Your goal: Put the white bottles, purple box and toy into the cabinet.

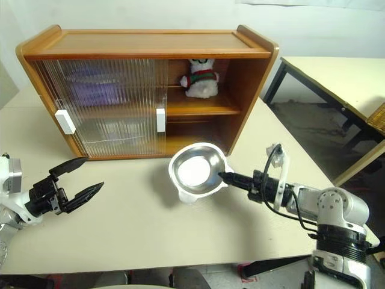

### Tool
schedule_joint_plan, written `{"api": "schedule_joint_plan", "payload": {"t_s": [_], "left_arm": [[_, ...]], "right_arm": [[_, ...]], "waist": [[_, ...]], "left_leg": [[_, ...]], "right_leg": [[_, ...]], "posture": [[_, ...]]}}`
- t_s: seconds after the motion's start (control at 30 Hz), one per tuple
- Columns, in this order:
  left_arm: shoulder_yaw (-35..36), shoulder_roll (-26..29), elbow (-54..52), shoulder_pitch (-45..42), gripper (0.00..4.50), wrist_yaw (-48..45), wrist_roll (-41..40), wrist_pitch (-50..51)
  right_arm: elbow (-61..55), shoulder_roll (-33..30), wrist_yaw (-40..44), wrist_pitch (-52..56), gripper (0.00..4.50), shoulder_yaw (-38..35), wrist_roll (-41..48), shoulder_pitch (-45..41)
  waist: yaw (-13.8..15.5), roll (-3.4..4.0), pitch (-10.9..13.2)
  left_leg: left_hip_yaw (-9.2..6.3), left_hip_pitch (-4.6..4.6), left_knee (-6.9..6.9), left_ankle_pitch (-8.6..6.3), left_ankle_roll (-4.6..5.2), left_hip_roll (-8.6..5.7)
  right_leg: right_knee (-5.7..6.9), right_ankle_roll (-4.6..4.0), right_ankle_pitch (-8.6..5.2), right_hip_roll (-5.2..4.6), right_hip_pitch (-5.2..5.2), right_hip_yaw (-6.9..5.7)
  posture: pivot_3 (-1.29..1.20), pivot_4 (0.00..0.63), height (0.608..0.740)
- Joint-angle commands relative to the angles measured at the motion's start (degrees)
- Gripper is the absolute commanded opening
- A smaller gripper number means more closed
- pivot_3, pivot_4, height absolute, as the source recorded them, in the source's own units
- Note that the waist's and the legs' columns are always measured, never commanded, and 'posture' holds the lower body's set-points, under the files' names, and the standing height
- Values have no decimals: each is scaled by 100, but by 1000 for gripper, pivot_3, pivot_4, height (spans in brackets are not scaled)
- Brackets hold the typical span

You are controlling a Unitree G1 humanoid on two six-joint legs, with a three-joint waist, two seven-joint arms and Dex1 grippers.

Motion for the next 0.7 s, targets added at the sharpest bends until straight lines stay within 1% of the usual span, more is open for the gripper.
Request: {"api": "schedule_joint_plan", "payload": {"t_s": [0.03, 0.17, 0.23, 0.3, 0.4, 0.63, 0.7], "left_arm": [[-47, 53, -49, -69, 4500, 22, -6, 85], [-35, 32, 4, -26, 4500, -11, 12, 24], [-29, 12, 42, 23, 4500, -29, 40, -37], [-34, -14, 39, 64, 4500, -22, 56, -68], [-72, -56, -4, 123, 4500, 0, 72, -95], [-128, -46, -31, 59, 4500, 43, 76, -60], [-122, -29, -6, 30, 4500, 31, 61, -50]], "right_arm": [[15, 420, -763, 0, 336, -351, -36, -270], [-4, 812, -1404, -130, 336, -573, -89, -459], [-106, 1070, -1747, -199, 336, -673, -84, -498], [-261, 1289, -2015, -277, 336, -712, -82, -482], [-398, 1653, -2459, -313, 336, -964, 19, -541], [-215, 2019, -3215, -777, 336, -1404, 54, -840], [-174, 2092, -3338, -897, 336, -1403, 27, -891]], "waist": [[-8, 0, 0], [-16, 3, -1], [-15, 4, 0], [-21, 5, 0], [-37, 7, -1], [-52, 14, 1], [-65, 17, 0]], "left_leg": [[-1, 3, -1, -1, 2, 0], [-6, 1, -3, -3, 5, 1], [-12, 1, -7, -4, 7, 1], [-18, 1, -9, -8, 13, 2], [-24, 2, -12, -13, 22, 3], [-34, 2, -10, -14, 25, 2], [-36, 2, -11, -14, 25, 2]], "right_leg": [[0, 0, 0, 1, 0, 0], [0, 13, 7, 0, -4, 0], [-1, 54, 28, 0, -5, -1], [-1, 54, 28, 1, -7, -3], [0, 53, 26, 2, -9, -6], [-1, 54, 26, 2, -31, -8], [0, 50, 28, 2, -32, -8]], "posture": [[-16, 0, 740], [-12, 0, 740], [-7, 0, 740], [-7, 0, 740], [-6, 0, 740], [-9, 0, 740], [-9, 0, 740]]}}
